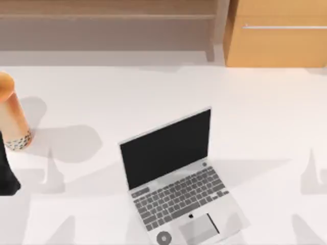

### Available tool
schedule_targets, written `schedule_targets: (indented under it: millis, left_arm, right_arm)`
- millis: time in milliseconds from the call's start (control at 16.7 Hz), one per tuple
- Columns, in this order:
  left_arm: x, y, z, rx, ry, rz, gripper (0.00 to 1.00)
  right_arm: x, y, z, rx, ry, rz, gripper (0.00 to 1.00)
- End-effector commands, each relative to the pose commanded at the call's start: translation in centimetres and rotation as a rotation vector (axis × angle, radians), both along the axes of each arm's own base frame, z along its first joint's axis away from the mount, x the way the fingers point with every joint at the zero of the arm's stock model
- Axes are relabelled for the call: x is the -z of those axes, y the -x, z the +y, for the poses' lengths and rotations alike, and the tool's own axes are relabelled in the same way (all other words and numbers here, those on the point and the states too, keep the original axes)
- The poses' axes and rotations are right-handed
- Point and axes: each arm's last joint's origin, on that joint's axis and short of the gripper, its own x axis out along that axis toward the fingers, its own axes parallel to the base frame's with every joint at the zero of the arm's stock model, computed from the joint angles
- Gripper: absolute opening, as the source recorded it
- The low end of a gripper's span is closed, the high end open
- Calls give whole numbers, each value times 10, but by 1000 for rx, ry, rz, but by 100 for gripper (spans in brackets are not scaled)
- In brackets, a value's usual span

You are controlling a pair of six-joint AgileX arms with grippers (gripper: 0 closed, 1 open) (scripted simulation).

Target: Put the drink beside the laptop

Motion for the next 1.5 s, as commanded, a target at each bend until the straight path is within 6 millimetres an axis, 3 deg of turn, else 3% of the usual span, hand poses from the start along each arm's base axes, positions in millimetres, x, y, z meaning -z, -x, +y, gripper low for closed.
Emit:
schedule_targets:
  millis: [300, 540, 1020, 1500]
  left_arm:
    - [0, -4, 1, 4, -1, 7, 100]
    - [3, -18, 4, 13, -4, 47, 100]
    - [26, -50, 16, 26, 2, 161, 100]
    - [41, -61, 24, 27, 7, 200, 100]
  right_arm:
    - [0, 0, 0, 0, 0, 0, 100]
    - [0, 0, 0, 0, 0, 0, 100]
    - [0, 0, 0, 0, 0, 0, 100]
    - [0, 0, 0, 0, 0, 0, 100]
